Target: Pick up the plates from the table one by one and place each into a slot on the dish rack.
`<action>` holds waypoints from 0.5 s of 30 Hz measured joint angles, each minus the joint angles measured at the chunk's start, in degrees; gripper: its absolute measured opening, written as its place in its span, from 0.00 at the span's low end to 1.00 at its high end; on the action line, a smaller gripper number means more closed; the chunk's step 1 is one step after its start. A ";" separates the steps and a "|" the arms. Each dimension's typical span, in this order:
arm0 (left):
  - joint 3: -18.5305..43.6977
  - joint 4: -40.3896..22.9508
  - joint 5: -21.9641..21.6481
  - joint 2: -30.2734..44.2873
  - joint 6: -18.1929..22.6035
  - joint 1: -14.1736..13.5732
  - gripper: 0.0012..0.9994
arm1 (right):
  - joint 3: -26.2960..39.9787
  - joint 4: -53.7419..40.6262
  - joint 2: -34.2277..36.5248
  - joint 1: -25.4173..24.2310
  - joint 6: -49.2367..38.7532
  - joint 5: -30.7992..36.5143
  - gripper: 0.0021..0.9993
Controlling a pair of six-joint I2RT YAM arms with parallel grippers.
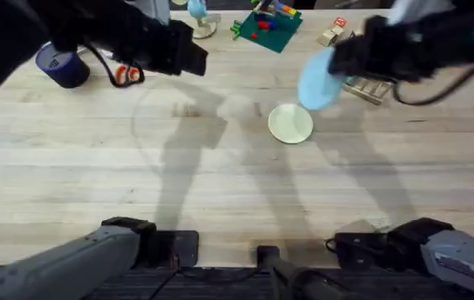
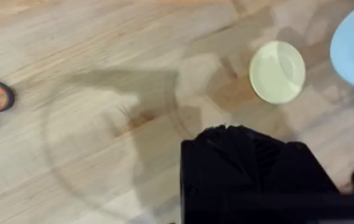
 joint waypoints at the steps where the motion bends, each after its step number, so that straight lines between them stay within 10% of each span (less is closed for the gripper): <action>1: 0.00 -0.74 -0.86 -1.28 -0.02 -1.29 0.04 | 0.00 -1.95 -0.95 -0.73 -0.03 0.08 0.03; 13: 0.00 -6.62 -5.46 -10.87 0.01 -10.06 0.04 | 5.54 -21.55 -3.46 -6.90 -0.39 6.42 0.03; 15: 0.00 -6.70 -5.62 -11.08 0.03 -10.06 0.22 | 6.98 -22.29 -3.48 -6.92 -0.39 7.54 0.03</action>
